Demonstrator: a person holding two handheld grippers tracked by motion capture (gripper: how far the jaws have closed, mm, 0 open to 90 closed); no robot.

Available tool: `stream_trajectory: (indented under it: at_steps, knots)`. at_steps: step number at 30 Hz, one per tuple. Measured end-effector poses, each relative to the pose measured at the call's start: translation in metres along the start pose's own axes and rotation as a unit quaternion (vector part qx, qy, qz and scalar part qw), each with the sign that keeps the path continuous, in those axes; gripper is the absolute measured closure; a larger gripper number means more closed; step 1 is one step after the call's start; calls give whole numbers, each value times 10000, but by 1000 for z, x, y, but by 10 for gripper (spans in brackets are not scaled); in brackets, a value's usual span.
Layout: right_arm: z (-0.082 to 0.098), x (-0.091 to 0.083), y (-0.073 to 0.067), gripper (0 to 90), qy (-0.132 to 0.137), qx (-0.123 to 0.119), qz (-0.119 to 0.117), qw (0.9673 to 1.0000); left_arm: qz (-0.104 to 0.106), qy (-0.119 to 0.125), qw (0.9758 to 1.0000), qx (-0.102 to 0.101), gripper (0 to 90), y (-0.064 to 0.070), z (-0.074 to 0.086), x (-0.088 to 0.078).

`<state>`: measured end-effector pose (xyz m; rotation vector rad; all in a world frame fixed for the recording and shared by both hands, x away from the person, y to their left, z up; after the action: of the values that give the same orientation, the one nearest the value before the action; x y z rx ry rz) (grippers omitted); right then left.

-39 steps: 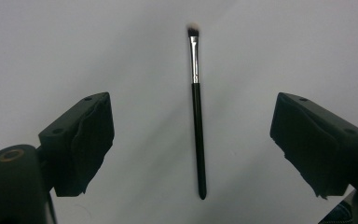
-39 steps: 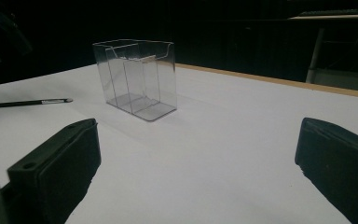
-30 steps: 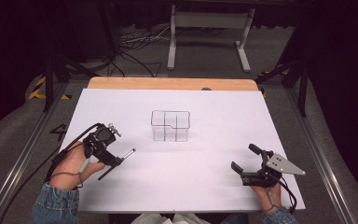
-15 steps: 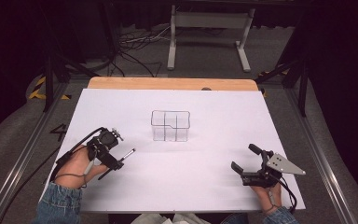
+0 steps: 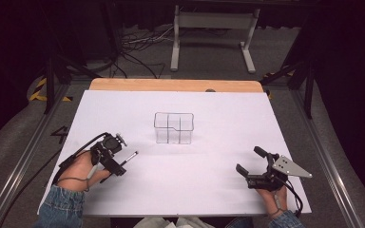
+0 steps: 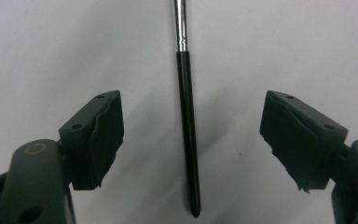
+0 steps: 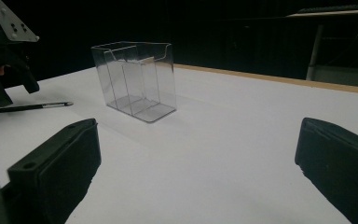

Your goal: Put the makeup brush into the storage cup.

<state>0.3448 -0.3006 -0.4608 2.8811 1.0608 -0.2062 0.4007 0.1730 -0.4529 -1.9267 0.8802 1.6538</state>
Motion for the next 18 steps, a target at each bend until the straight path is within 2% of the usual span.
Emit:
stream_trajectory:
  at_steps: [7, 11, 18]
  knots:
    - [0, 0, 0, 6, -2, 20, -3, 10000, -23, -5, 10000, 23, 250, 0, 0, 3]
    - [0, 0, 0, 6, -3, 24, -2, 10000, -141, 12, 9999, 83, 300, 0, -1, 3]
    - [0, 0, 1, 6, -1, 73, -10, 10000, -46, -90, 9999, 79, 355, 1, 0, 6]
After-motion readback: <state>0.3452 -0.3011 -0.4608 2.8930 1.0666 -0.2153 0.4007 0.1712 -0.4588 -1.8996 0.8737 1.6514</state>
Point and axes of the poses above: each handheld gripper's, and its own axes: x roughly forward along the jaws, z roughly out of its underside, y roughly to its right, the point moved 4 cm from there along x, roughly forward along the jaws, and after that the axes turned 3 degrees about -x, right-handed, at the moved point
